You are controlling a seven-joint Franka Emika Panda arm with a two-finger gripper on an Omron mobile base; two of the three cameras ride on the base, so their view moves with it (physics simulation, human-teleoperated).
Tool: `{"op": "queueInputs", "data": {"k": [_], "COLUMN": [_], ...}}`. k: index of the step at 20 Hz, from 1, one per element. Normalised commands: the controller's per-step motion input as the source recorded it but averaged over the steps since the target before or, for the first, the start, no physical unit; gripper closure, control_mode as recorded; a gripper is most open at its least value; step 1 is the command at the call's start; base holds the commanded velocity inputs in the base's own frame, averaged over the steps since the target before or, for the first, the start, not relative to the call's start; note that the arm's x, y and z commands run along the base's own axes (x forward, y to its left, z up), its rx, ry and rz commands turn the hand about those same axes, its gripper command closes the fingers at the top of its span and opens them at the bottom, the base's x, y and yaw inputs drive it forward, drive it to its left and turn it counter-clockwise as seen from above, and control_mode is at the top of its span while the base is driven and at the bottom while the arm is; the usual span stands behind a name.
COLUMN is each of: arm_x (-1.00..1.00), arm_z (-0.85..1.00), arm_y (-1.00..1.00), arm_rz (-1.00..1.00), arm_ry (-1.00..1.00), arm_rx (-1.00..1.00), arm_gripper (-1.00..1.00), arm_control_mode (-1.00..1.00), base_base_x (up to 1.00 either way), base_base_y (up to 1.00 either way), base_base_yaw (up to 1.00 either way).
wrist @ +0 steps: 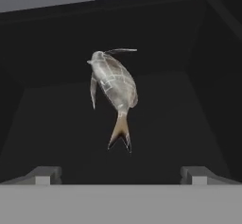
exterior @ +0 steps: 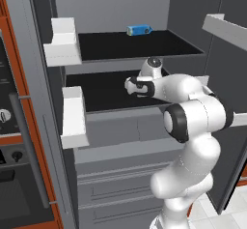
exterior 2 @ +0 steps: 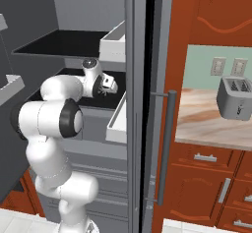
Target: Take the fish out of the fridge, briefly rinse it in the sink, and place it on the tray next to the sink.
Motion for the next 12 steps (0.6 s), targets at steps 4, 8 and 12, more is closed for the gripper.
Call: {"op": "queueInputs", "data": {"k": [4, 8, 12], "arm_x": [0.35, 0.44, 0.51], "arm_z": [-0.37, -0.14, -0.09], "arm_y": [0.0, 0.0, 0.0], "arm_rz": [0.0, 0.0, 0.0], "arm_ry": [0.0, 0.0, 0.0], "arm_rx": [-0.01, 0.0, 0.0], "arm_gripper": [-1.0, -1.0, -1.0], "arm_control_mode": [-1.0, -1.0, -1.0], "base_base_x": [0.0, 0.0, 0.0], "base_base_y": [0.0, 0.0, 0.0], "base_base_yaw": [0.0, 0.0, 0.0]}}
